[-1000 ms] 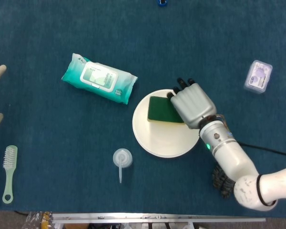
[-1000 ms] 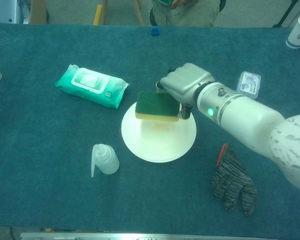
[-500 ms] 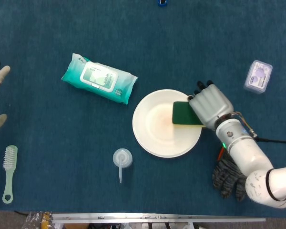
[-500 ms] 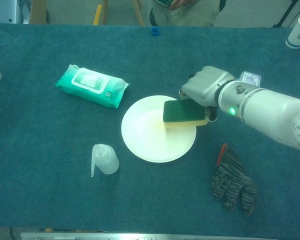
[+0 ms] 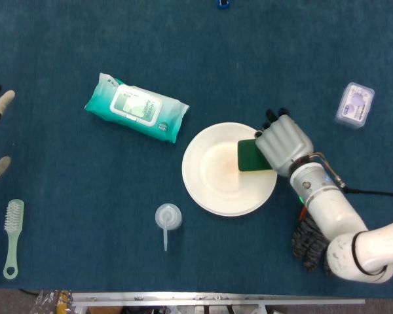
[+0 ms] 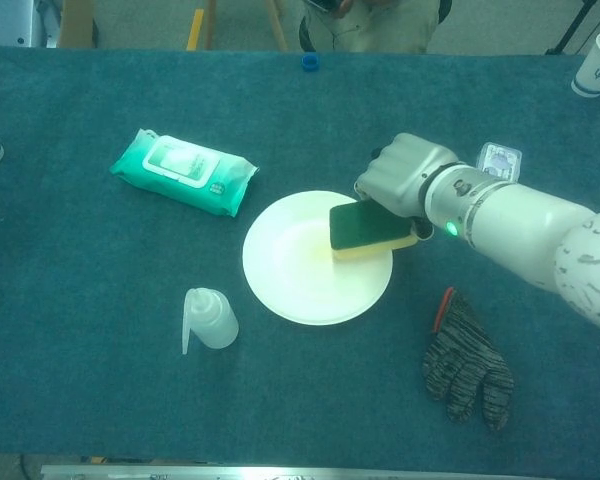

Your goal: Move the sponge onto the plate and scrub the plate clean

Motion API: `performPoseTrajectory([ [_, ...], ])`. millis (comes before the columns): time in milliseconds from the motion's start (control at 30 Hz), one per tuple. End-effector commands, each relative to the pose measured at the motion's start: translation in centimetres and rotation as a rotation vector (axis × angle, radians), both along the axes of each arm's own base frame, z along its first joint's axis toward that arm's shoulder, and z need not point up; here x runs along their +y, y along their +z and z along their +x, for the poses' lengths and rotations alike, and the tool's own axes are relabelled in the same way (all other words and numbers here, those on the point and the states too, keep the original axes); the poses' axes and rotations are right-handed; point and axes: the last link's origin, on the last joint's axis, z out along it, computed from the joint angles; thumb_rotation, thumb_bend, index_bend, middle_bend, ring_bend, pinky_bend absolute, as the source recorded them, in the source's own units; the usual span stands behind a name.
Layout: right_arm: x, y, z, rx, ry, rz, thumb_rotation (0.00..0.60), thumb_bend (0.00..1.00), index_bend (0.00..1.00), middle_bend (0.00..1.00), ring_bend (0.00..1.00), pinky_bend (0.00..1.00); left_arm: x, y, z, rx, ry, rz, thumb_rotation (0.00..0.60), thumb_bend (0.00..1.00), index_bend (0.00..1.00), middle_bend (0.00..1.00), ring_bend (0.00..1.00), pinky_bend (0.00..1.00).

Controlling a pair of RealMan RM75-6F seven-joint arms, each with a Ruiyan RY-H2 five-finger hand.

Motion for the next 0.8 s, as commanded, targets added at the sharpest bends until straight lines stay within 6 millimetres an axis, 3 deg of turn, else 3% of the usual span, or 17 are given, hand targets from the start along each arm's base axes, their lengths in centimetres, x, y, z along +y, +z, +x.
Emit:
performPoseTrajectory([
  [33, 0.3, -0.5, 0.3, 0.032, 0.027, 0.009, 0.600, 0.35, 0.43, 0.29, 0.10, 0.20, -0.1, 0.1, -0.1, -0.004, 0.002, 0.001, 0.600, 0.21, 0.05, 0.02, 0.00, 0.08],
  [800, 1.8, -3.9, 2.2, 0.054, 0.111, 0.046, 0.600, 0.35, 0.43, 0.29, 0.10, 0.20, -0.7, 0.5, -1.3, -0.030, 0.010, 0.014, 0.600, 0.22, 0.05, 0.02, 0.00, 0.08],
])
